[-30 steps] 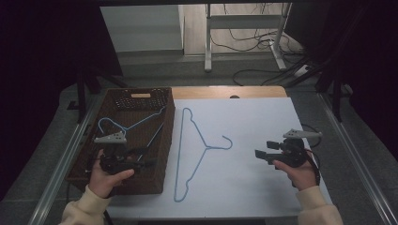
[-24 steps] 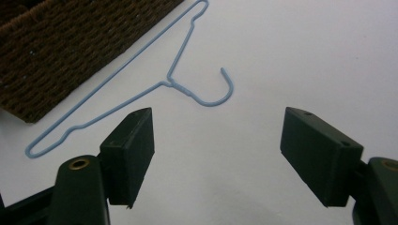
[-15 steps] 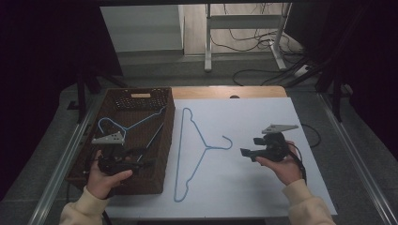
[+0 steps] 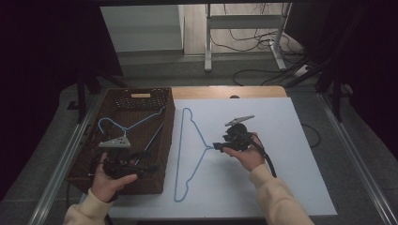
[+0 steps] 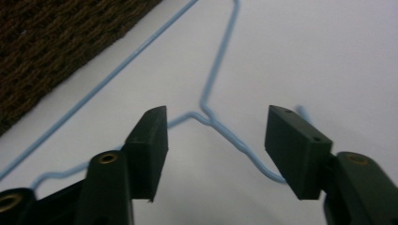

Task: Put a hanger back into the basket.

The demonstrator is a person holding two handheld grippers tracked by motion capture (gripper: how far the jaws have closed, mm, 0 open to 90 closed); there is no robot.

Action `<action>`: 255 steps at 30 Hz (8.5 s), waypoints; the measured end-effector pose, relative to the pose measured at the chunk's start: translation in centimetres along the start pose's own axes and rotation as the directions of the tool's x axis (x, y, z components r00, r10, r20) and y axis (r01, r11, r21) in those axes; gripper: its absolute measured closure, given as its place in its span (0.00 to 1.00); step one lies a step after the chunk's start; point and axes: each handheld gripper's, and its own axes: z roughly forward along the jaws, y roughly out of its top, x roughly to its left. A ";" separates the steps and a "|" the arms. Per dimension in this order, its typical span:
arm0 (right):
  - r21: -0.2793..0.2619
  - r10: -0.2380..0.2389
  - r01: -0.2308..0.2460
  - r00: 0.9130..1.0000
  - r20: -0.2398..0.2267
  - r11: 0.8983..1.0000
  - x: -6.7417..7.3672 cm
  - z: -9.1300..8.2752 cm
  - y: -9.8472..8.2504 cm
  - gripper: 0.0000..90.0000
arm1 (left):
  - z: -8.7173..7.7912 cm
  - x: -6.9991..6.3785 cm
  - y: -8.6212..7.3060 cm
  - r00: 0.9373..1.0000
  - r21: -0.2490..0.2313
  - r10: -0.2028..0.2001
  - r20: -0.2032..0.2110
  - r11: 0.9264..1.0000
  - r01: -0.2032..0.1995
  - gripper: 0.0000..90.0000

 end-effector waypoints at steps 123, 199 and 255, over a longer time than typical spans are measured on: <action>0.196 -0.025 0.028 0.999 -0.020 0.980 3.8 5.5 0.8 1.00 | -0.5 0.7 0.4 1.000 -0.010 0.001 0.004 1.000 -0.001 0.27; 0.199 0.213 -0.259 0.951 0.225 0.945 -4.2 2.7 -0.1 0.96 | 0.0 0.6 0.3 1.000 0.005 0.005 0.007 1.000 -0.005 0.27; -0.068 0.172 -0.167 0.983 0.072 0.984 -1.9 -4.7 -2.5 0.96 | 18.6 -4.4 3.0 0.998 0.292 0.035 0.051 0.955 -0.049 0.33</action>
